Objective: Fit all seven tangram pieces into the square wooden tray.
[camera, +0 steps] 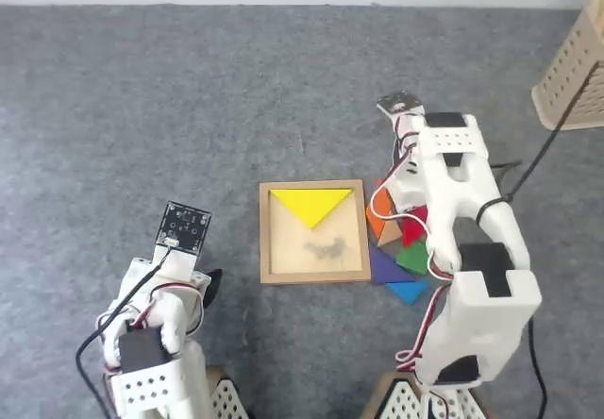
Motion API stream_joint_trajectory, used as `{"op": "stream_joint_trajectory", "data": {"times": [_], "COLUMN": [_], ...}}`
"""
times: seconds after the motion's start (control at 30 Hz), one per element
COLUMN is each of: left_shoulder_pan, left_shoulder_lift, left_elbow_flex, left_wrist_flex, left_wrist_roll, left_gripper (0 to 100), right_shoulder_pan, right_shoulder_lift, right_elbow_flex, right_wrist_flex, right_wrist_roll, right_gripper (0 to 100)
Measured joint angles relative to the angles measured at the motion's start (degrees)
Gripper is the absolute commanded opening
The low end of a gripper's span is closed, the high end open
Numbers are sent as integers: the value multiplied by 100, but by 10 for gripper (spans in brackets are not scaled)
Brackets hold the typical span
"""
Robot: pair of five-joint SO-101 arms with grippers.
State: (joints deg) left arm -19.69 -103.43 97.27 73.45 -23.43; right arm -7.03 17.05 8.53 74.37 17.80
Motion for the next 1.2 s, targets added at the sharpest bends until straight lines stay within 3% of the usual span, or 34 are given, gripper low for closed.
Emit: {"op": "stream_joint_trajectory", "data": {"times": [0.63,0.83,1.03,1.2], "left_shoulder_pan": [0,0,0,0], "left_shoulder_lift": [0,0,0,0], "left_elbow_flex": [0,0,0,0], "left_wrist_flex": [0,0,0,0], "left_wrist_roll": [0,0,0,0], "left_gripper": [299,299,299,299], "right_shoulder_pan": [-9,26,220,334], "right_shoulder_lift": [791,800,835,905], "right_elbow_flex": [-193,-229,-510,-703], "right_wrist_flex": [-220,-176,202,510], "right_wrist_roll": [-316,-325,-325,-325], "right_gripper": [308,220,305,316]}}
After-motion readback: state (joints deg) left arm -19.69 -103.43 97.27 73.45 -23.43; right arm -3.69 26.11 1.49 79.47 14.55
